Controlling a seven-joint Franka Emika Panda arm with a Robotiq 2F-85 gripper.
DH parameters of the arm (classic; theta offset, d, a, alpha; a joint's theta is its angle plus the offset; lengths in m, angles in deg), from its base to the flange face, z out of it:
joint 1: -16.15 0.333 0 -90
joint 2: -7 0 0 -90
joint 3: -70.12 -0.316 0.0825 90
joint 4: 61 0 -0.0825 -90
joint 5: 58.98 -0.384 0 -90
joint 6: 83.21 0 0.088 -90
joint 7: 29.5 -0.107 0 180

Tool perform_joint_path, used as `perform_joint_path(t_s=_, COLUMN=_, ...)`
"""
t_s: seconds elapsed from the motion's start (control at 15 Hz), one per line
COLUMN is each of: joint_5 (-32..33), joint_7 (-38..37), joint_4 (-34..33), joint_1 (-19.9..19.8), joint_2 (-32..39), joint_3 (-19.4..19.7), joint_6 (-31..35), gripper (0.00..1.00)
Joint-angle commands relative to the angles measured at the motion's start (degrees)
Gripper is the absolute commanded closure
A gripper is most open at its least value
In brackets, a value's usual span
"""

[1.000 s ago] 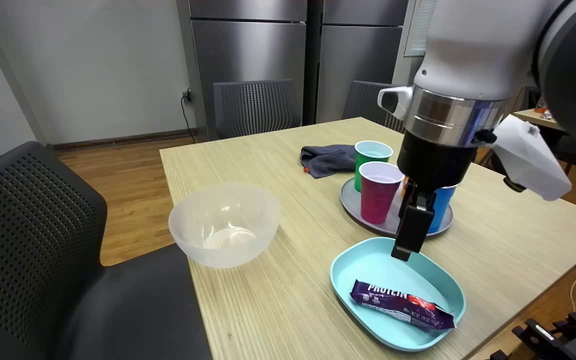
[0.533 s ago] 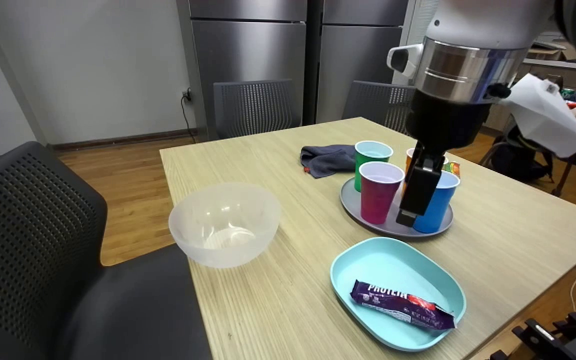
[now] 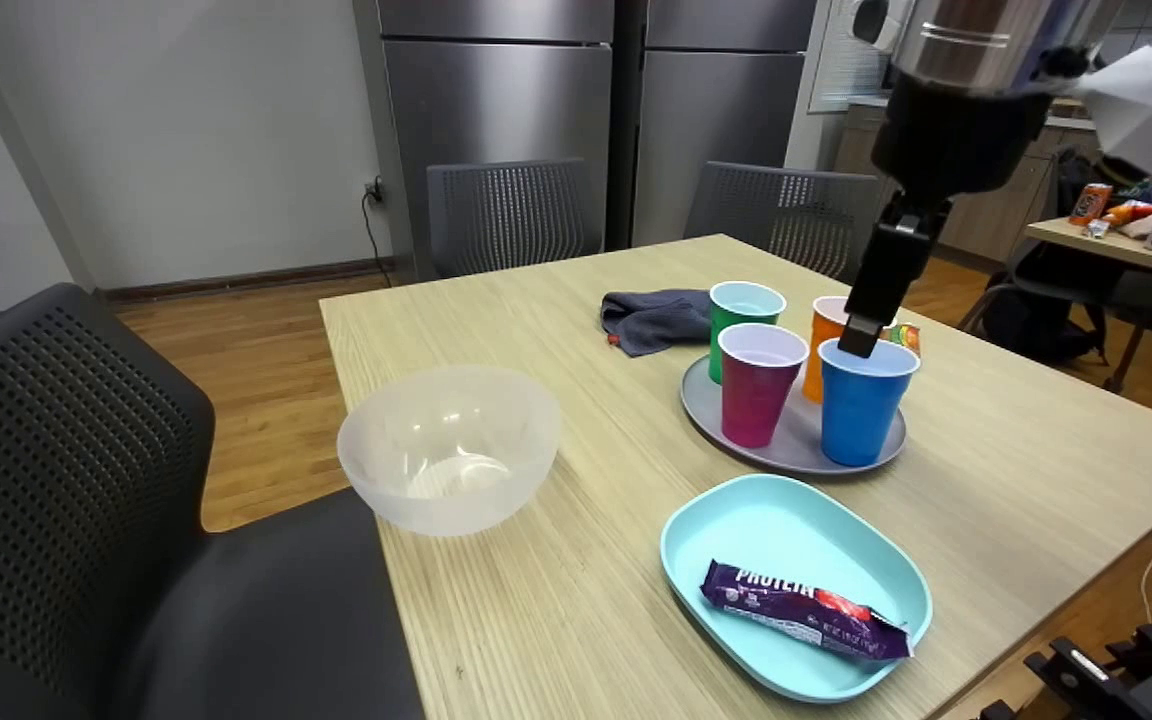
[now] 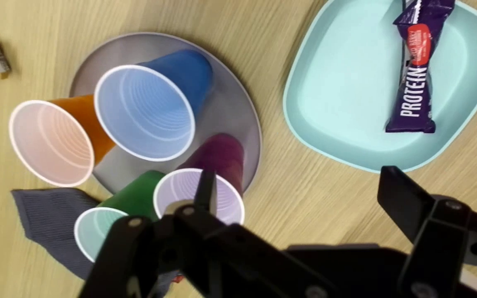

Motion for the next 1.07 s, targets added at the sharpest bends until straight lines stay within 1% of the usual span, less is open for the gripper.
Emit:
perform_joint_path(t_s=0.0, joint_5=-1.0, joint_7=2.8, joint_4=-0.9, joint_1=-3.3, joint_2=-4.2, joint_3=1.9, joint_6=-4.0, gripper=0.0)
perform_joint_path(t_s=0.33, joint_5=-0.7, joint_7=4.3, joint_4=-3.8, joint_1=-7.9, joint_2=-4.8, joint_3=5.8, joint_6=-5.6, gripper=0.0)
perform_joint_path(t_s=0.53, joint_5=-1.3, joint_7=6.4, joint_4=-6.6, joint_1=-10.2, joint_2=-4.2, joint_3=8.7, joint_6=-6.7, gripper=0.0)
perform_joint_path(t_s=0.73, joint_5=-4.2, joint_7=10.5, joint_4=-9.9, joint_1=-11.4, joint_2=-2.3, joint_3=12.9, joint_6=-7.5, gripper=0.0)
perform_joint_path(t_s=1.0, joint_5=-9.9, joint_7=15.1, joint_4=-15.8, joint_1=-12.8, joint_2=2.3, joint_3=17.8, joint_6=-8.7, gripper=0.0)
